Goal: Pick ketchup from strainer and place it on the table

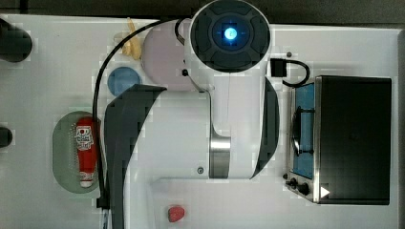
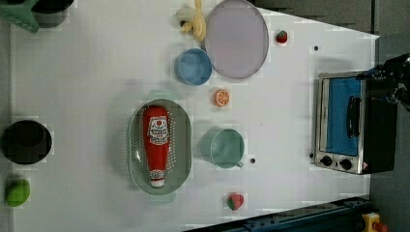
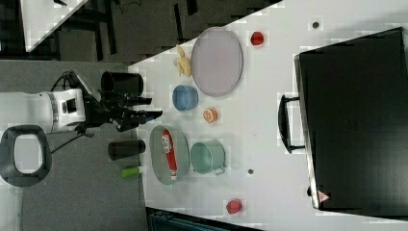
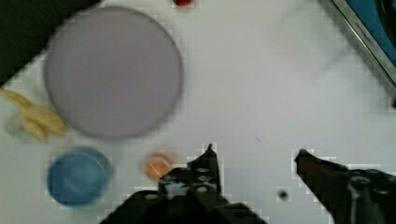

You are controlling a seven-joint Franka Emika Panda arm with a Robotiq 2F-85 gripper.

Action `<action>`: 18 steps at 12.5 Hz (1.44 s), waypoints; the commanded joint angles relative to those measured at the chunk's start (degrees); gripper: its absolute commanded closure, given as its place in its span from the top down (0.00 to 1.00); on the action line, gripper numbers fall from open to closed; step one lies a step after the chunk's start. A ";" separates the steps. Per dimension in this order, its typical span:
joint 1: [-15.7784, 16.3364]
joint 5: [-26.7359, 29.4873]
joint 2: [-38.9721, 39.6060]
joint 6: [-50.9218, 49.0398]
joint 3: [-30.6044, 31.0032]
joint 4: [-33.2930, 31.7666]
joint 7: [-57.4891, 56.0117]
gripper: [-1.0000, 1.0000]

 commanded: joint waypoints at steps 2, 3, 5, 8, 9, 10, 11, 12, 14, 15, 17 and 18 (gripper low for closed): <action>-4.26 2.00 -11.14 -7.47 3.99 -2.27 4.00 0.90; -4.15 2.02 -10.98 -7.45 4.79 -2.28 4.00 1.00; -3.69 2.06 -10.40 -6.83 7.56 -2.28 4.00 1.00; -2.92 2.06 -8.81 -6.12 13.89 -2.28 4.00 1.00; -2.68 2.05 -8.15 -6.08 16.38 -2.28 4.00 1.00; -2.48 2.04 -7.46 -5.85 19.18 -2.27 4.00 1.00; -2.36 2.04 -6.72 -5.37 22.05 -2.28 4.03 1.00; -2.31 2.01 -5.81 -4.47 24.82 -2.33 4.38 1.00; -2.14 2.00 -3.77 -2.48 29.98 -2.95 4.98 1.00; -2.09 1.98 -2.72 -1.23 32.29 -3.76 4.98 1.00; -1.94 1.97 -0.59 2.94 36.34 -6.28 4.98 1.00; -1.91 1.96 0.53 6.10 38.09 -8.11 4.98 1.00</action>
